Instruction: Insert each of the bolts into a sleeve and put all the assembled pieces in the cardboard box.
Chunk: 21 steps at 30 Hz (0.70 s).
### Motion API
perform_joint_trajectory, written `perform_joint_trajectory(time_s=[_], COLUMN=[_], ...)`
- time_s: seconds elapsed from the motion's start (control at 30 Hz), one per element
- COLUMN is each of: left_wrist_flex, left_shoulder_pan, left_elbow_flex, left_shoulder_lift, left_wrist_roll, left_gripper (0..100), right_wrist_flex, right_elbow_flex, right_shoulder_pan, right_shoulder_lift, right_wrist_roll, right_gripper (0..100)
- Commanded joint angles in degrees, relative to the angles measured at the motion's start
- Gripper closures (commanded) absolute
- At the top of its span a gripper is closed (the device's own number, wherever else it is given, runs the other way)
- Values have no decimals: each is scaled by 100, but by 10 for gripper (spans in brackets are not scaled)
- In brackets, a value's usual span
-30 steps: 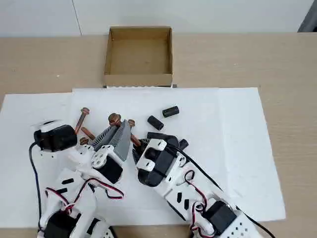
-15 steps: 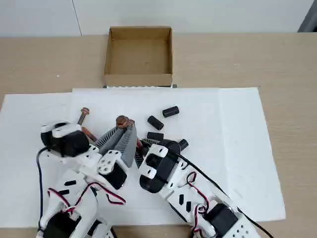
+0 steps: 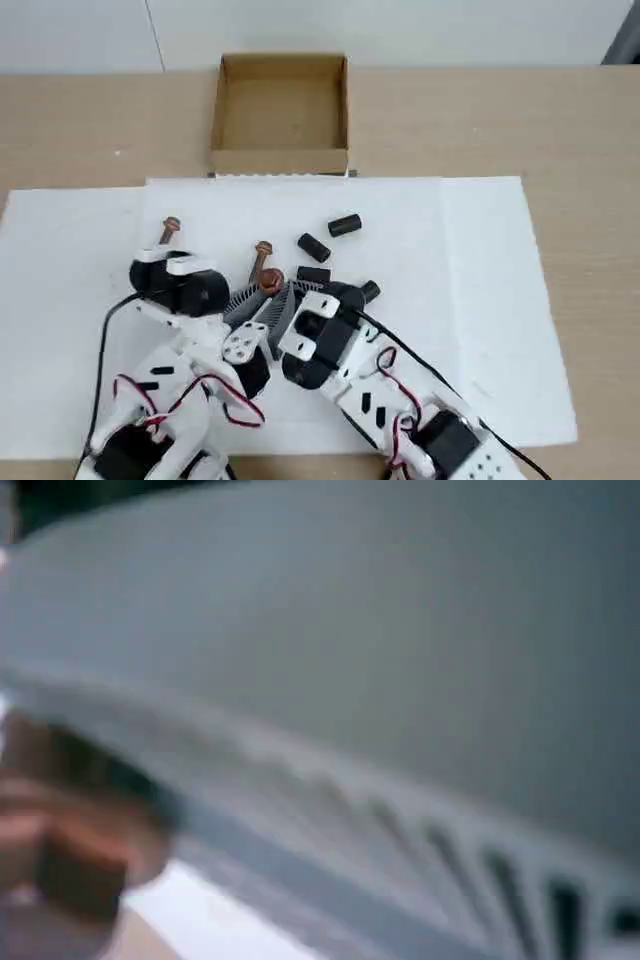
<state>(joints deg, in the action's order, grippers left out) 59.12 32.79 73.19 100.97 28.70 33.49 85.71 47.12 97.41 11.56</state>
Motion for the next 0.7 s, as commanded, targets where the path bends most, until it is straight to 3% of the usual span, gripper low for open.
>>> perform_joint_trajectory(time_s=[0.0, 0.27, 0.47, 0.67], left_wrist_flex=[105, 132, 141, 123], left_shoulder_pan=[299, 255, -123, -141], left_elbow_flex=[4, 31, 13, -4], left_shoulder_lift=[-18, -18, -18, -18], left_wrist_roll=[-26, -26, -123, -185], left_gripper=[995, 992, 822, 803], right_wrist_flex=[-145, -145, -145, -145], right_elbow_flex=[-62, -53, -53, -53], right_shoulder_pan=[-31, -31, -31, -31], right_shoulder_lift=[101, 101, 101, 101], right_wrist_roll=[62, 62, 62, 62], right_gripper=[995, 995, 995, 995])
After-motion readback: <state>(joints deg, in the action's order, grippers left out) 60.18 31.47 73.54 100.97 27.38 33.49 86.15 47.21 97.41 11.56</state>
